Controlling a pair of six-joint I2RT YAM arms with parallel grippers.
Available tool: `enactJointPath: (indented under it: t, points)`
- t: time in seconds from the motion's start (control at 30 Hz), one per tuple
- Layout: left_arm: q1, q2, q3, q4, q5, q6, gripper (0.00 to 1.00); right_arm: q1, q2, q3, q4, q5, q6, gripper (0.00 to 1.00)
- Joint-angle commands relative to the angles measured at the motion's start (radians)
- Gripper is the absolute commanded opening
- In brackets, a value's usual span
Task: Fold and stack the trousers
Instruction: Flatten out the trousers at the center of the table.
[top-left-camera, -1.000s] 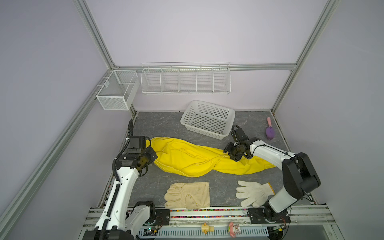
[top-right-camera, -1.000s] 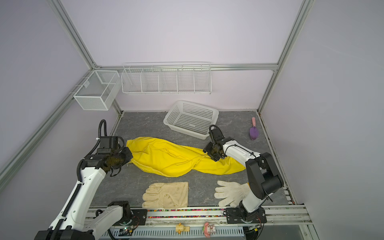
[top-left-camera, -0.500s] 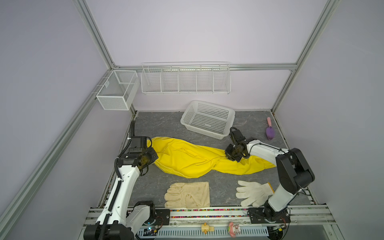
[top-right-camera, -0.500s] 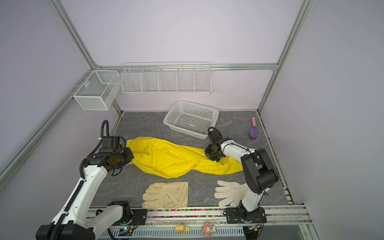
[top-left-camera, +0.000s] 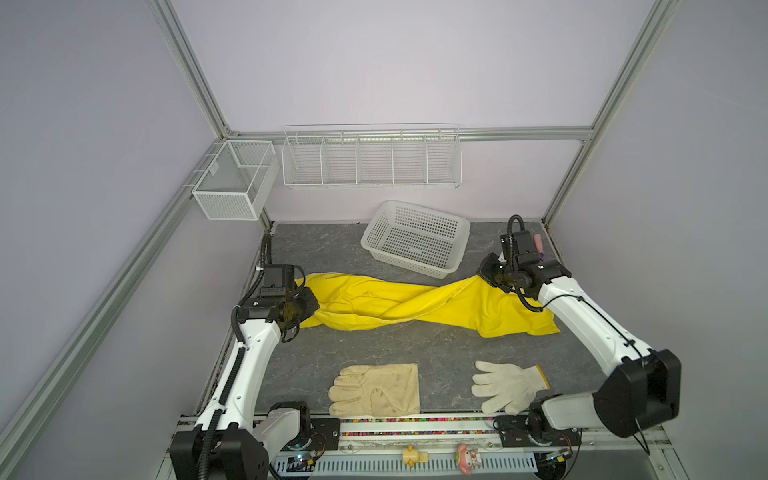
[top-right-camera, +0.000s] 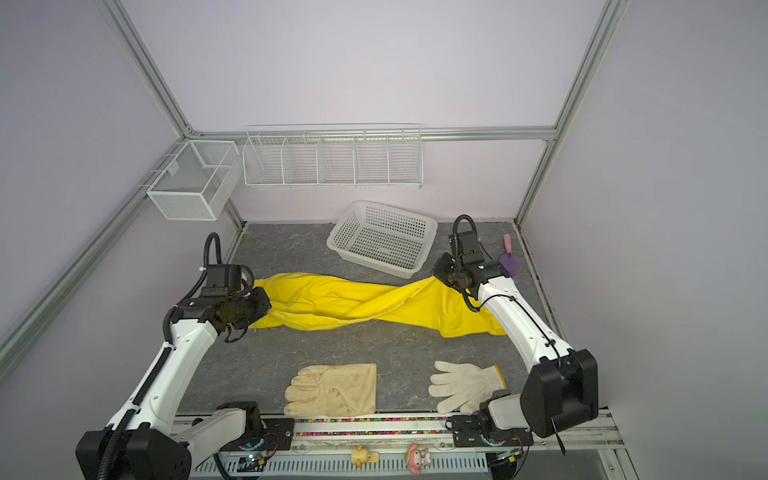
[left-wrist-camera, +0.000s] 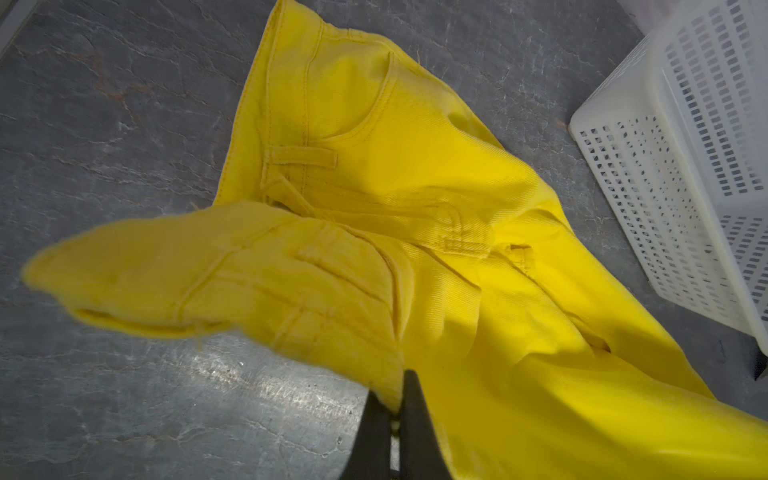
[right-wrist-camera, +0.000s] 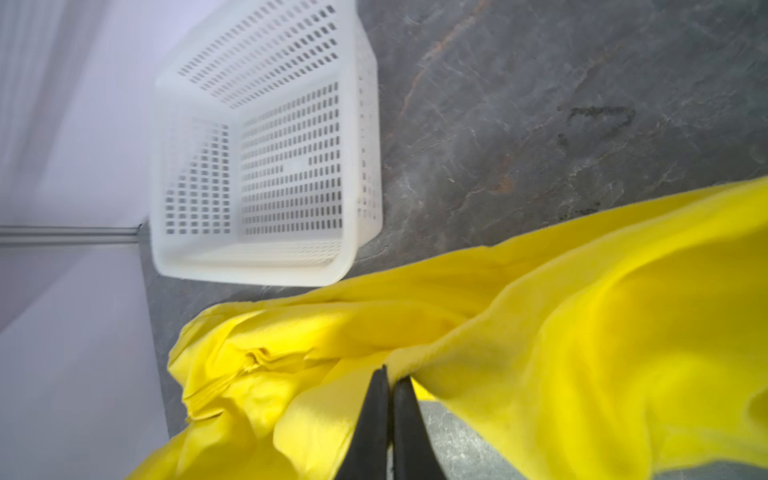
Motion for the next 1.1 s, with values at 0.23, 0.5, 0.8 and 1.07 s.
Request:
enactJointPath:
  t: [0.23, 0.5, 0.8, 1.07]
  points:
    - [0.004, 0.067, 0.057, 0.044, -0.072, 0.024, 0.0, 0.185, -0.227, -0.228, -0.332, 0.063, 0.328, 0.06]
    - [0.004, 0.065, -0.021, 0.051, -0.098, 0.042, 0.0, 0.263, -0.365, -0.457, -0.37, 0.066, 0.698, 0.06]
    - [0.005, 0.103, -0.081, 0.077, -0.097, 0.03, 0.0, 0.327, -0.3, -0.577, -0.259, 0.109, 0.719, 0.28]
    - [0.004, 0.083, -0.095, 0.026, -0.177, 0.046, 0.0, 0.205, -0.436, -0.4, -0.588, 0.27, 0.572, 0.67]
